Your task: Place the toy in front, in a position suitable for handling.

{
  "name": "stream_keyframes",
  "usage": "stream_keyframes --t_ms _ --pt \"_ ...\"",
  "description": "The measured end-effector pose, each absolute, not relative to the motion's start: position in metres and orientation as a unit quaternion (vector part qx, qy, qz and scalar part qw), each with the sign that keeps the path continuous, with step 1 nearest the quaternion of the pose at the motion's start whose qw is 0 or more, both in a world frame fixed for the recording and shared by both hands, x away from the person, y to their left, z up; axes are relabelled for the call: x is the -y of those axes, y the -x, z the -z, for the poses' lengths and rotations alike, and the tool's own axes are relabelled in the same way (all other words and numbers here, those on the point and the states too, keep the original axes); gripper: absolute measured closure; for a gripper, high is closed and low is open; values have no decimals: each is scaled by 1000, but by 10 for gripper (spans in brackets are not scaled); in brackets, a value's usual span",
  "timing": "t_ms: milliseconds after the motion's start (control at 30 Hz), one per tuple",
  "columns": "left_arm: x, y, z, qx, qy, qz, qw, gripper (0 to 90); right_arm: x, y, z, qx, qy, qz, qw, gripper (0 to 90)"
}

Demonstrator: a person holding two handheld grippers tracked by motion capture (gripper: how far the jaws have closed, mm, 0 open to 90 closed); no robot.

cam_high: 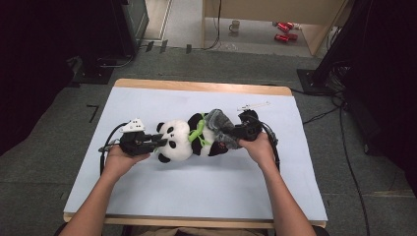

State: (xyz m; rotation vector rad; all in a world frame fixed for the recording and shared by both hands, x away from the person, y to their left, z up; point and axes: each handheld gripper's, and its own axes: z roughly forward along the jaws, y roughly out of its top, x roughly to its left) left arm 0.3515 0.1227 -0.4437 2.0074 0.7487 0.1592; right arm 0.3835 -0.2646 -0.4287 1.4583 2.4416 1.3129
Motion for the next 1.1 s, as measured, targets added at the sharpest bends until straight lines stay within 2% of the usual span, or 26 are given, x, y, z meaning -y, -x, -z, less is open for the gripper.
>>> stream_keyframes --t_ms 400,667,767,1100 --pt "-126 -353 445 -314 -820 -62 474 715 291 -392 445 -766 -533 -360 6 765" --pt "-126 -353 446 -314 -820 -63 474 716 293 -385 421 -763 -520 -382 34 765" --pt "-126 -353 446 -314 -820 -63 475 715 292 -380 402 -757 -507 -410 44 764" --pt "-125 -353 446 -316 -819 -65 476 717 257 -372 372 -772 -456 -441 52 764"
